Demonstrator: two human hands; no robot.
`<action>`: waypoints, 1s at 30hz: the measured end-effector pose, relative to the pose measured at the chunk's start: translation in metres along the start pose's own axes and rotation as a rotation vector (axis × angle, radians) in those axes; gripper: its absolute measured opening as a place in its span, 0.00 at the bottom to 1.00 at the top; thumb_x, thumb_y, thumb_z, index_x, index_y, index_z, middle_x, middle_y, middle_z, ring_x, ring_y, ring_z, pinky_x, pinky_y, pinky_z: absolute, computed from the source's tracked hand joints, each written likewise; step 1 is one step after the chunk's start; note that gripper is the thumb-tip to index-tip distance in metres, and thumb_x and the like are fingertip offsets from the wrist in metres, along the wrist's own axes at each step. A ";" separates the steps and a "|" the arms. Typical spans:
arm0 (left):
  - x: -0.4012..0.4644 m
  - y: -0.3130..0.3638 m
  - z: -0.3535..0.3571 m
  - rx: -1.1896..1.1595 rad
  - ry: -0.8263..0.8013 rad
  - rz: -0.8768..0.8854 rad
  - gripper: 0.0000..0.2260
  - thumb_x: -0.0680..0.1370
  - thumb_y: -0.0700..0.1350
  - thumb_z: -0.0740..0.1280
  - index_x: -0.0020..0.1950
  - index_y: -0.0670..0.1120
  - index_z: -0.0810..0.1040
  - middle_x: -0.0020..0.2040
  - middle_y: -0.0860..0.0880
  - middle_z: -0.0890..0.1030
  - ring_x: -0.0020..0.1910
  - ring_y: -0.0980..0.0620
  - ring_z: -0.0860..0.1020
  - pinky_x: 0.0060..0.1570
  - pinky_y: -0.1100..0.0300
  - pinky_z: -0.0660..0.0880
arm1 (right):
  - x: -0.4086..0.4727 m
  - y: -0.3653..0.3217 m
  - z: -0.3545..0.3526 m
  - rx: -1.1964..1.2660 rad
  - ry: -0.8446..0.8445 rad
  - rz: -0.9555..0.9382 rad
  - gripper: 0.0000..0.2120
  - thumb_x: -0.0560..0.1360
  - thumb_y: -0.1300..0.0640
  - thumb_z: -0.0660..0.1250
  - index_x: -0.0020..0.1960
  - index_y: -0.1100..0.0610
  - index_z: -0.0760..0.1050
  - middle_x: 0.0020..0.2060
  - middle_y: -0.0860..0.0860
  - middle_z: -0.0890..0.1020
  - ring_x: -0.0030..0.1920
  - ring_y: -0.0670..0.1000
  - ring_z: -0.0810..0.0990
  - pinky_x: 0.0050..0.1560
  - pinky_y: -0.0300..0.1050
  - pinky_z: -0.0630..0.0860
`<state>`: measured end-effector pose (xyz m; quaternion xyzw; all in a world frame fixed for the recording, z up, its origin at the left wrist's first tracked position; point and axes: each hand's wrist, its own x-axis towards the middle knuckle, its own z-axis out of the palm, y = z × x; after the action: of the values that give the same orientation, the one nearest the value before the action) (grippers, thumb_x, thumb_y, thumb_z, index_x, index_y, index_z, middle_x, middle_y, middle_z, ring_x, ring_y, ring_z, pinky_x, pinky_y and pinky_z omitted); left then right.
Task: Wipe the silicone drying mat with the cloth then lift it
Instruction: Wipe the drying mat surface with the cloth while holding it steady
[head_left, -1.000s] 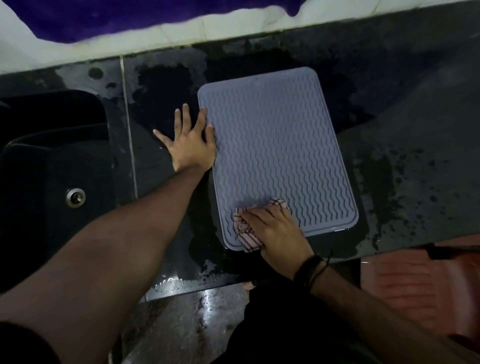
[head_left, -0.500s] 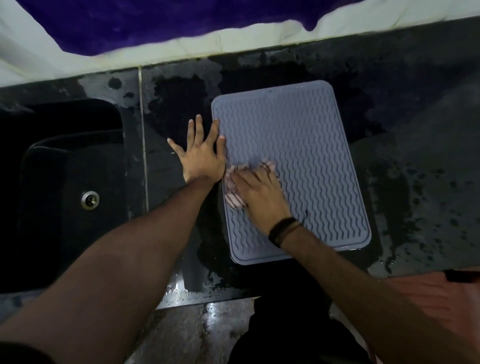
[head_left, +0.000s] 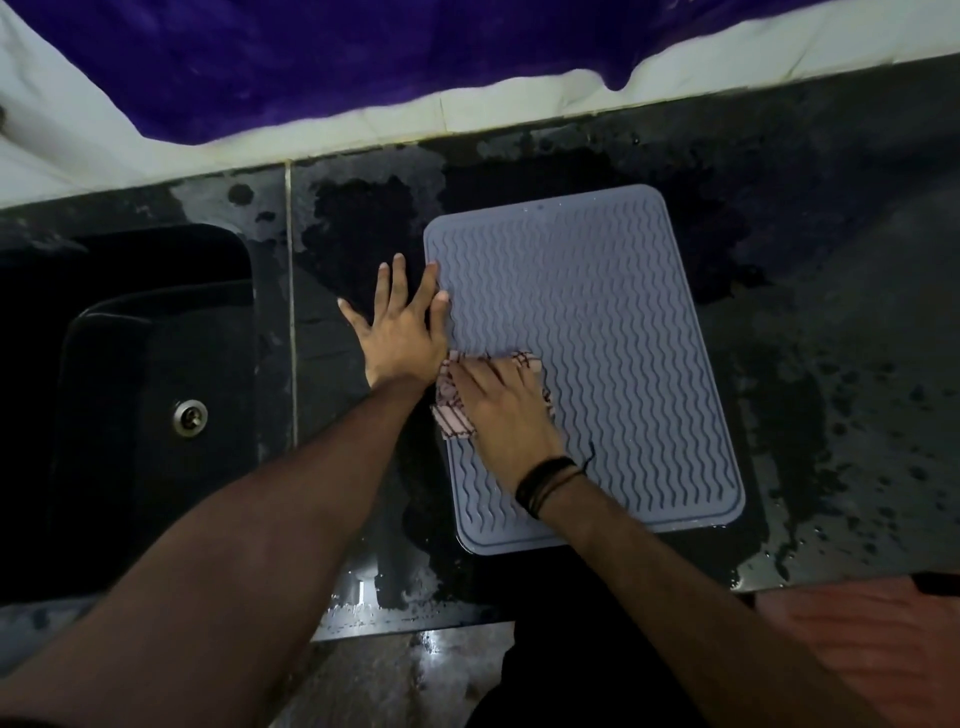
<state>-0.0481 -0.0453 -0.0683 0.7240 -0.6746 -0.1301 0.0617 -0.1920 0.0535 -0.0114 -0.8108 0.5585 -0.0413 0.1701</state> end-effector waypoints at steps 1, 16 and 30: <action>0.000 0.000 0.000 0.003 0.001 0.001 0.22 0.86 0.60 0.47 0.81 0.61 0.58 0.84 0.48 0.53 0.83 0.49 0.47 0.74 0.28 0.38 | -0.007 0.000 0.003 -0.017 0.000 -0.010 0.30 0.70 0.62 0.64 0.72 0.57 0.65 0.68 0.53 0.71 0.66 0.56 0.68 0.71 0.56 0.60; 0.000 0.001 0.001 0.026 0.000 -0.004 0.25 0.85 0.63 0.46 0.82 0.60 0.56 0.84 0.50 0.51 0.83 0.50 0.46 0.74 0.29 0.37 | 0.050 0.043 -0.039 -0.056 0.123 0.128 0.25 0.71 0.62 0.67 0.67 0.55 0.71 0.65 0.52 0.75 0.65 0.57 0.70 0.67 0.56 0.64; 0.000 0.001 0.004 0.000 0.005 -0.014 0.24 0.85 0.62 0.46 0.82 0.61 0.56 0.84 0.51 0.50 0.83 0.51 0.45 0.74 0.29 0.36 | -0.015 0.042 -0.024 -0.067 -0.023 0.051 0.29 0.63 0.62 0.75 0.64 0.56 0.76 0.59 0.53 0.81 0.60 0.57 0.76 0.65 0.54 0.68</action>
<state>-0.0503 -0.0447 -0.0716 0.7289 -0.6695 -0.1288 0.0624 -0.2412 0.0479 -0.0009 -0.8020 0.5780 -0.0090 0.1503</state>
